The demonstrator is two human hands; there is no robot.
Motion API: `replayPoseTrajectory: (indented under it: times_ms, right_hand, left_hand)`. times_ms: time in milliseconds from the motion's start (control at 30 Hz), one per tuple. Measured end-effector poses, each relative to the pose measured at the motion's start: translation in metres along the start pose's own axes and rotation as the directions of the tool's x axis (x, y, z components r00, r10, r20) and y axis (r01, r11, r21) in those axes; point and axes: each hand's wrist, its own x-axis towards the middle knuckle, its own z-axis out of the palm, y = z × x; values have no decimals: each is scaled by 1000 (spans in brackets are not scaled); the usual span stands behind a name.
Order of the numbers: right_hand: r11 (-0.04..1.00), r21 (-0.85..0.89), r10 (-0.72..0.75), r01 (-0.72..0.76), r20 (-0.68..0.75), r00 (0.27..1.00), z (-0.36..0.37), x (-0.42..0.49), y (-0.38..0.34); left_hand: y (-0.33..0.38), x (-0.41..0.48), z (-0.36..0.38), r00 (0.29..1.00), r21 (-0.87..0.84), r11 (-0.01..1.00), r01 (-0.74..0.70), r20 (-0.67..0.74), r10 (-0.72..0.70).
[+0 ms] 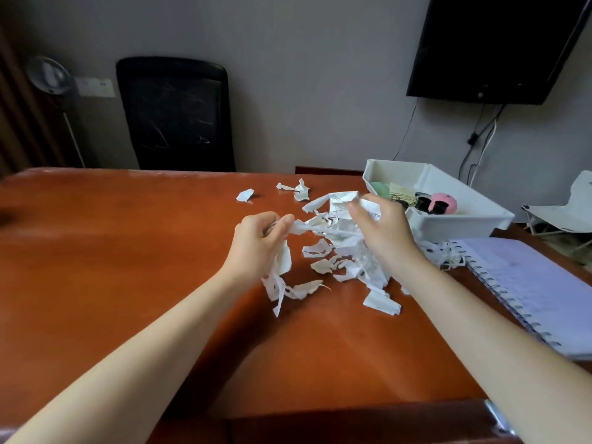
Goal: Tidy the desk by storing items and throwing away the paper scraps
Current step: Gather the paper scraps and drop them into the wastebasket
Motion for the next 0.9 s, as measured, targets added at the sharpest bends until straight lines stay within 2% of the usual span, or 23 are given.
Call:
replayPoseTrajectory:
  times_ms: [233,433,667,900]
  right_hand:
    - [999,-14,-52,53,26,998,30,22,-31]
    - [989,147,8,-19,75,997,59,32,-59]
    - [923,354,62,-152,254,965,131,29,-107]
    - [820,522,-45,-234,467,883,201,1,-177]
  left_hand:
    - [-5,10,-48,995,9,1000,-1,-103,2]
    - [-17,13,-108,961,59,998,23,-278,-6]
    - [-26,2,-185,909,126,989,74,-416,-15]
    - [-11,-29,-274,836,185,975,124,-549,-2]
